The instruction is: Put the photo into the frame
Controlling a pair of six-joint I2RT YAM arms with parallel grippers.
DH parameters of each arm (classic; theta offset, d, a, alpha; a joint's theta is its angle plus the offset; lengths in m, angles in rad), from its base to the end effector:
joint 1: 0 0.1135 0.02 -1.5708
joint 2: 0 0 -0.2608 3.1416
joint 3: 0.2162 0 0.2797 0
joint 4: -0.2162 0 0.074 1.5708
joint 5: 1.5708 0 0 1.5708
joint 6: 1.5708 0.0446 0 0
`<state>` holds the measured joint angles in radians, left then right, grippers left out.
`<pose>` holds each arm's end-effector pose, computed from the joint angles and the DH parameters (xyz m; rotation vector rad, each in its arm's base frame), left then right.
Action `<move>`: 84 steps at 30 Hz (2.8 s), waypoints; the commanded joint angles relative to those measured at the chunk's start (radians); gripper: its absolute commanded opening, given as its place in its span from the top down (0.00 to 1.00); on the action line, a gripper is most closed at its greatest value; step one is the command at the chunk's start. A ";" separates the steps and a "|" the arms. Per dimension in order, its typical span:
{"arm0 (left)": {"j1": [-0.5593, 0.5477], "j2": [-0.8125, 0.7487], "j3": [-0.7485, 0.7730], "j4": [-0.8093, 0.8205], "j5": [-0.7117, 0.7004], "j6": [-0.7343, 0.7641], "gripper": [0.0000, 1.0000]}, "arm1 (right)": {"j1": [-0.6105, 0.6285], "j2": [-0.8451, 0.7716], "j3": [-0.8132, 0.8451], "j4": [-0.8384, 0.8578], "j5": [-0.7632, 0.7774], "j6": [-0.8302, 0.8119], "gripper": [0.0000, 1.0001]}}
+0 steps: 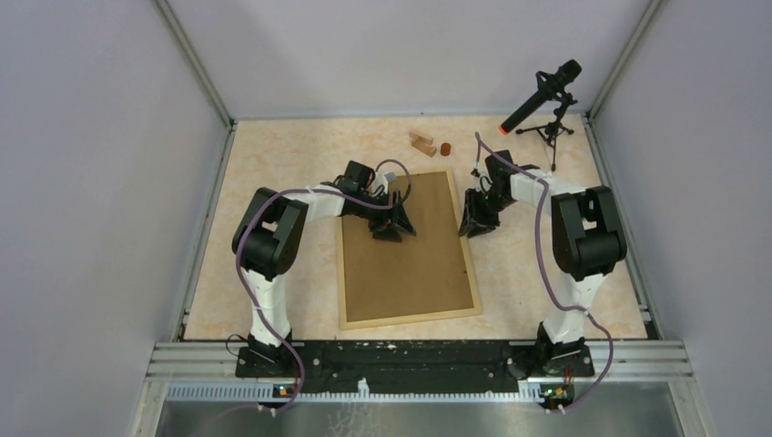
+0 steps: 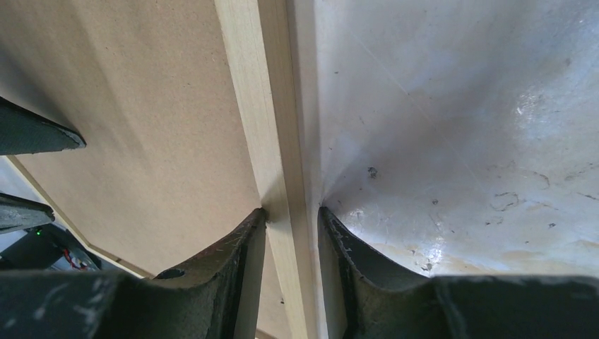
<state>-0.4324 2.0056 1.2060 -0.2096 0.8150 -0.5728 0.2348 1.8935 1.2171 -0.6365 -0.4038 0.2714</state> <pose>0.3668 -0.2051 0.1074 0.1462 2.7207 -1.3984 0.3681 0.1061 0.1254 -0.0240 2.9204 0.6733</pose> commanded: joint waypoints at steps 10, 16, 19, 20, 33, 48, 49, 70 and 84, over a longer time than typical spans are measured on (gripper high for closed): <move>0.004 0.015 -0.034 -0.030 -0.051 0.034 0.33 | -0.005 -0.006 -0.032 0.007 0.043 -0.029 0.68; 0.005 0.015 -0.036 -0.030 -0.048 0.033 0.33 | -0.008 -0.012 -0.023 0.001 0.069 -0.020 0.67; 0.005 0.011 -0.038 -0.027 -0.048 0.032 0.33 | 0.009 0.000 -0.039 0.002 0.138 -0.016 0.68; 0.005 0.013 -0.039 -0.025 -0.046 0.031 0.33 | 0.021 0.008 -0.044 0.002 0.160 -0.011 0.68; 0.003 0.024 -0.044 -0.022 -0.046 0.027 0.33 | 0.147 0.157 -0.065 0.049 0.321 0.141 0.66; 0.003 0.018 -0.045 -0.021 -0.039 0.025 0.33 | 0.096 -0.042 -0.025 0.044 0.079 0.103 0.54; 0.003 0.017 -0.045 -0.019 -0.038 0.025 0.33 | 0.077 -0.064 -0.011 0.020 0.083 0.083 0.55; 0.003 0.018 -0.045 -0.023 -0.045 0.027 0.33 | 0.111 0.028 -0.035 -0.034 0.291 0.057 0.68; 0.003 0.010 -0.049 -0.019 -0.039 0.024 0.33 | 0.163 0.161 0.009 -0.020 0.393 0.115 0.65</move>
<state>-0.4259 2.0056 1.1912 -0.1898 0.8333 -0.5743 0.3599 1.9141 1.2675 -0.6918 -0.1524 0.3908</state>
